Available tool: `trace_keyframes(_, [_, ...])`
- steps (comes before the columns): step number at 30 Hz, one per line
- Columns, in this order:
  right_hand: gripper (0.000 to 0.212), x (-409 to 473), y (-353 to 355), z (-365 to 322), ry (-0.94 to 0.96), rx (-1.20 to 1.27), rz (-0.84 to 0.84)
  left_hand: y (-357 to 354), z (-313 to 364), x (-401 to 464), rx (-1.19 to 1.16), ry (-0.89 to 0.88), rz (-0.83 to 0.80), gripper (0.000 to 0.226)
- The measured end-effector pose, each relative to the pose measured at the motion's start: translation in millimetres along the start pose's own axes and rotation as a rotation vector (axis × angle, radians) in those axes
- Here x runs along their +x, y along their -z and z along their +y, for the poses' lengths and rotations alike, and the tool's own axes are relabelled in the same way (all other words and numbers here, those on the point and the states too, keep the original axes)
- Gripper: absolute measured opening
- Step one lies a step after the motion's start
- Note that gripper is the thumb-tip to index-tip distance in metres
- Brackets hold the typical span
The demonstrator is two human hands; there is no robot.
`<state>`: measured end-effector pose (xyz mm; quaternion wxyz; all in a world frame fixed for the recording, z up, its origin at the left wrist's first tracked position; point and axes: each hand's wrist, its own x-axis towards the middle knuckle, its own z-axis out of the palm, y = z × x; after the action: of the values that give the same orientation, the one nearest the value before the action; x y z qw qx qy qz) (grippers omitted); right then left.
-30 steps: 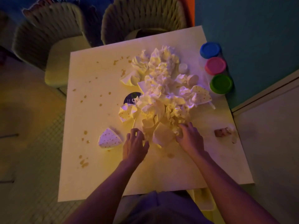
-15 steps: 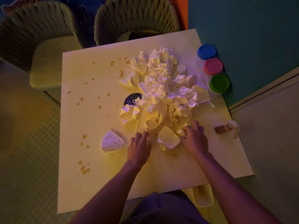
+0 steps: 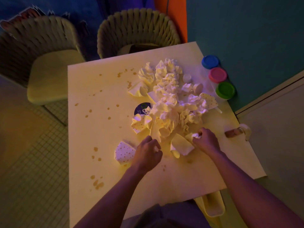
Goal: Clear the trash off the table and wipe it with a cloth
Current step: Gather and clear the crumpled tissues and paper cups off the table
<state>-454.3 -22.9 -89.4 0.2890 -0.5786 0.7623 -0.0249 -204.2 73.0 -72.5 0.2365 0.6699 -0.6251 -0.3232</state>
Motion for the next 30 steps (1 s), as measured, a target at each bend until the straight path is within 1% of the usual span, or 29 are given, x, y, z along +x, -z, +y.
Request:
trace_keyframes(2, [0.014, -2, 1, -5, -0.045, 0.096, 0.02, 9, 5, 12, -0.064, -0.058, 0.087, 0.007])
trace_keyframes(4, [0.01, -7, 4, -10, -0.069, 0.183, 0.039, 15, 13, 25, -0.085, -0.088, 0.167, 0.012])
trace_keyframes(6, [0.01, -10, 7, -12, -0.084, 0.252, 0.063, 20, 23, 40, -0.105, -0.069, 0.19, 0.019])
trace_keyframes(8, [0.009, -12, 11, -13, -0.074, 0.302, 0.096, 24, 34, 54, -0.109, -0.032, 0.167, 0.03])
trace_keyframes(13, [0.028, -5, 26, -25, -0.033, 0.441, 0.121, 31, 49, 98, -0.029, 0.054, 0.09, 0.059])
trace_keyframes(15, [0.025, 0, 33, -27, -0.02, 0.486, 0.122, 28, 54, 114, 0.029, 0.084, 0.046, 0.068])
trace_keyframes(17, [0.01, 6, 38, -27, -0.027, 0.494, 0.114, 21, 59, 125, 0.094, 0.115, -0.012, 0.076])
trace_keyframes(19, [0.01, 13, 42, -27, -0.013, 0.509, 0.117, 12, 61, 135, 0.168, 0.172, -0.055, 0.084])
trace_keyframes(21, [0.014, 21, 47, -30, 0.043, 0.529, 0.078, 2, 63, 142, 0.235, 0.233, -0.068, 0.09])
trace_keyframes(22, [0.013, 26, 48, -31, 0.085, 0.529, 0.046, -2, 64, 143, 0.268, 0.259, -0.068, 0.09])
trace_keyframes(24, [0.021, 36, 50, -38, 0.146, 0.504, -0.014, -6, 65, 144, 0.31, 0.29, -0.055, 0.083])
trace_keyframes(27, [0.011, 54, 52, -50, 0.163, 0.427, -0.097, -9, 65, 145, 0.289, 0.284, 0.01, 0.063])
trace_keyframes(30, [0.045, 66, 51, -62, 0.188, 0.323, -0.124, -7, 68, 146, 0.251, 0.238, 0.075, 0.048])
